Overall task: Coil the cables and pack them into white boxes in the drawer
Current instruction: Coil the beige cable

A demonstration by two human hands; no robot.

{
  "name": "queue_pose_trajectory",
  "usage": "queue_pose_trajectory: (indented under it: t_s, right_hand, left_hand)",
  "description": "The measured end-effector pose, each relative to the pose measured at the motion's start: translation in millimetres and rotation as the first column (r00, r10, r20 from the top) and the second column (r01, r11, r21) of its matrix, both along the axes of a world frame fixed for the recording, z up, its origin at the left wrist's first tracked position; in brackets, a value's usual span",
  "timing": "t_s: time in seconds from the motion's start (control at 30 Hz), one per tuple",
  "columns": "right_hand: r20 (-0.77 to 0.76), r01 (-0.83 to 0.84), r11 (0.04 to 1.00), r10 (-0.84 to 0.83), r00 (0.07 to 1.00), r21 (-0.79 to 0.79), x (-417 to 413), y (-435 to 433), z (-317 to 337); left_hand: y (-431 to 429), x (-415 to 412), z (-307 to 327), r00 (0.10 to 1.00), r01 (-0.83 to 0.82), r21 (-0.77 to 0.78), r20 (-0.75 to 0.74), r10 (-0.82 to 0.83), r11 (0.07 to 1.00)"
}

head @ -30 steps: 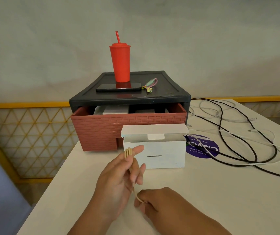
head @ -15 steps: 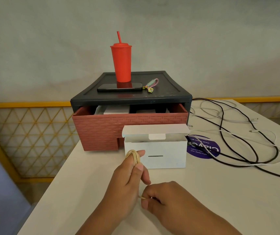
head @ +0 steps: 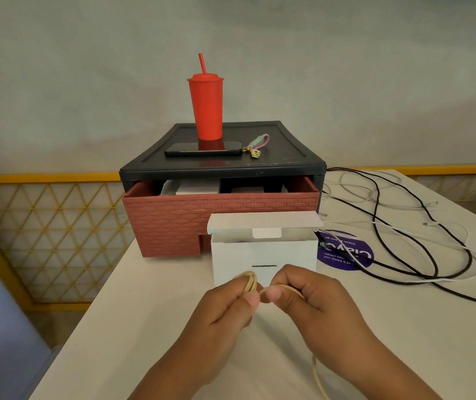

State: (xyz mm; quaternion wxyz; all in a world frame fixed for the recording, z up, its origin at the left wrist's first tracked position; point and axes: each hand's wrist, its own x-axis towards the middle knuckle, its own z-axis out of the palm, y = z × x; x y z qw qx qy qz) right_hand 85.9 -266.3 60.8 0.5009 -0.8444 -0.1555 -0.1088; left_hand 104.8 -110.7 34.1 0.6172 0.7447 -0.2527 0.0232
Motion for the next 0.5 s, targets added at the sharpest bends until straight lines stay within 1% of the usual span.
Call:
queue_pose_trajectory:
  t_s: [0.07, 0.13, 0.23, 0.3, 0.33, 0.4, 0.47, 0.5]
  right_hand:
    - [0.023, 0.017, 0.999, -0.018, 1.000, 0.045, 1.3, -0.6, -0.2]
    - [0.033, 0.034, 0.997, -0.036, 0.999, 0.071, 2.9, -1.0, -0.7]
    - [0.036, 0.045, 0.994, -0.049, 0.998, 0.097, 4.1, 0.1, -2.6]
    - [0.020, 0.052, 0.992, -0.054, 0.998, 0.111, 3.9, 0.5, -1.7]
    - [0.007, 0.059, 0.992, -0.060, 0.998, 0.109, 4.5, -0.6, -2.2]
    - [-0.035, 0.090, 0.992, -0.088, 0.996, 0.084, 7.4, -4.4, -5.0]
    - [-0.085, 0.126, 0.992, -0.123, 0.989, 0.026, 11.4, -9.2, -9.1]
    - [-0.107, 0.134, 0.991, -0.133, 0.985, 0.003, 13.5, -11.2, -11.0]
  left_hand:
    - [-0.4, 0.2, -1.9, 0.999, 0.026, 0.025, 0.022, -0.027, 0.999]
    - [-0.7, 1.5, -3.8, 1.000, 0.002, 0.050, 0.022, -0.003, 0.999]
    - [-2.0, 1.3, -3.0, 0.999, -0.038, 0.080, -0.032, 0.041, 0.996]
    - [-4.2, 0.5, -1.9, 0.994, -0.031, 0.054, -0.101, 0.036, 0.998]
    - [-5.5, -0.2, -0.6, 0.988, -0.017, 0.012, -0.151, 0.018, 1.000]
    - [-7.0, -1.0, 2.7, 0.965, 0.005, -0.122, -0.259, -0.037, 0.992]
    - [-6.9, -2.6, 9.1, 0.931, -0.019, -0.277, -0.355, -0.084, 0.961]
    - [-6.4, -3.3, 13.2, 0.907, -0.050, -0.361, -0.407, -0.109, 0.931]
